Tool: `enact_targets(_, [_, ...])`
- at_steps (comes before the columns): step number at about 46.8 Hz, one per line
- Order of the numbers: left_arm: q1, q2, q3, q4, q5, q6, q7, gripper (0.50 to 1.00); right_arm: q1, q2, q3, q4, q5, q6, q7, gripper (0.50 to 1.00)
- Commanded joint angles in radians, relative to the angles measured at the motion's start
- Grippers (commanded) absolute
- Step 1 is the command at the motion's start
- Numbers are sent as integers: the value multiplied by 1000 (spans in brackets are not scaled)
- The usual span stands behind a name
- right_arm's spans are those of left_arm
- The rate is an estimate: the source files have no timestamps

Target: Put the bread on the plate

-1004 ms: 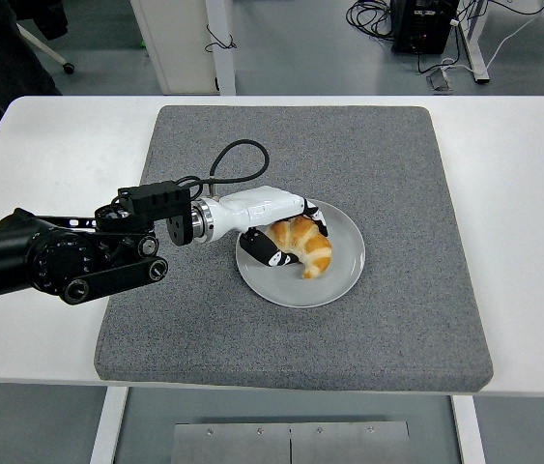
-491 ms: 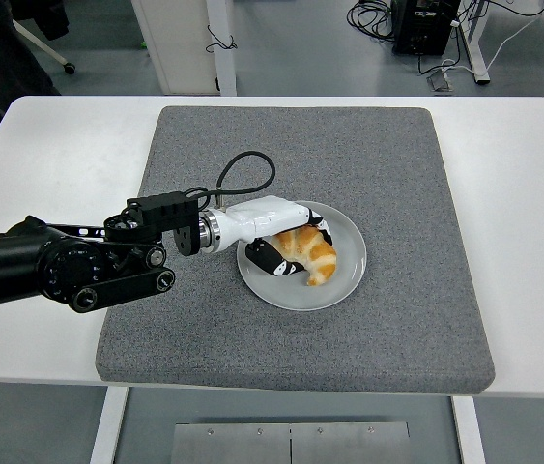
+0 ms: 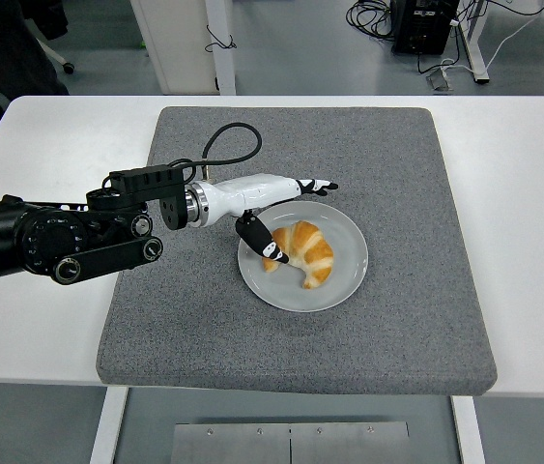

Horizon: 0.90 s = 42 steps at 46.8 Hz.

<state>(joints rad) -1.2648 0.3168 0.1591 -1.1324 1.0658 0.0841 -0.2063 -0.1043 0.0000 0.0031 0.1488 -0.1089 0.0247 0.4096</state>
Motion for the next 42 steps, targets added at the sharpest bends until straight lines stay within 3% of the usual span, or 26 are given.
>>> enact_targets(1, [-5,13,-30,0,-1,-27,-1,960,0,0,0,0,0,0,0,1000])
enact_targets(14, [-15,59,-252,3,-82,-199,-4,963,0,0,0,0,0,0,0,1000])
enact_targets(22, [-4,64,-299,13,-158,-201,-51,966,0,0,0,0,0,0,0,1000])
enact_targets(35, [27,65,-302,45,-427,-165,-54,966,0,0,0,0,0,0,0,1000])
enact_targets(42, [58,62,-309,57,-460,-158,-57,965,0,0,0,0,0,0,0,1000])
